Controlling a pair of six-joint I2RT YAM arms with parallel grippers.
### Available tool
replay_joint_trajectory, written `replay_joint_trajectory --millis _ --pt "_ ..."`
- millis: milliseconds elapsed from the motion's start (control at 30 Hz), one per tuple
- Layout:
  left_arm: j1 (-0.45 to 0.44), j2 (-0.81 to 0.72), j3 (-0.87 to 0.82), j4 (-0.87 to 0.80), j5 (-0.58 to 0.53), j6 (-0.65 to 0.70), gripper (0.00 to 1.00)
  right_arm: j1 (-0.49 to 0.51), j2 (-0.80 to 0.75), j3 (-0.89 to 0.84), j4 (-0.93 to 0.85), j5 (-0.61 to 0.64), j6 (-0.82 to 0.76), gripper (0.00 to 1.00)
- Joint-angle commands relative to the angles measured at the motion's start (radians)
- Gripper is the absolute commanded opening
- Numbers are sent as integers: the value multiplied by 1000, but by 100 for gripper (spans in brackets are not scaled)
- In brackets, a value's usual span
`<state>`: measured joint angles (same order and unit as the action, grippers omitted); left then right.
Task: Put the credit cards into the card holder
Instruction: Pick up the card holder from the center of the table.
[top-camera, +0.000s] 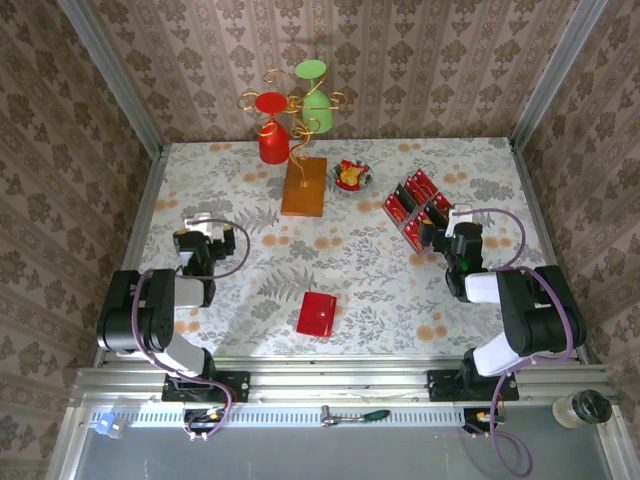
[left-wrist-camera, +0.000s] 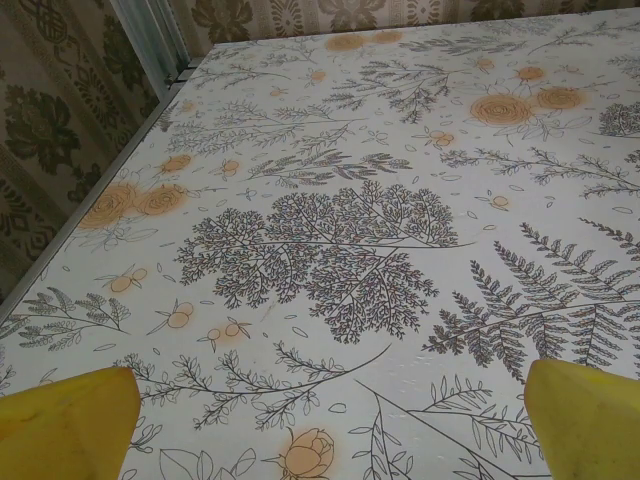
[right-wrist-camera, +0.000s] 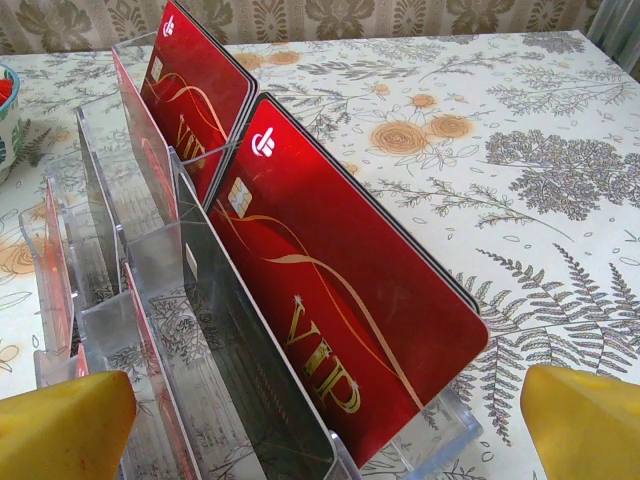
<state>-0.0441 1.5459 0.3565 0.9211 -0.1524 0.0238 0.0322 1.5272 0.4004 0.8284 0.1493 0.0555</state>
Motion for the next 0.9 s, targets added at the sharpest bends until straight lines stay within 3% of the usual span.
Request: replay_joint_trajectory --millis 0,867 --pt "9 12 22 29 13 22 100 -3 1 2 34 -7 -6 100" --pt "7 13 24 24 13 22 100 -5 1 3 32 -13 -3 100"
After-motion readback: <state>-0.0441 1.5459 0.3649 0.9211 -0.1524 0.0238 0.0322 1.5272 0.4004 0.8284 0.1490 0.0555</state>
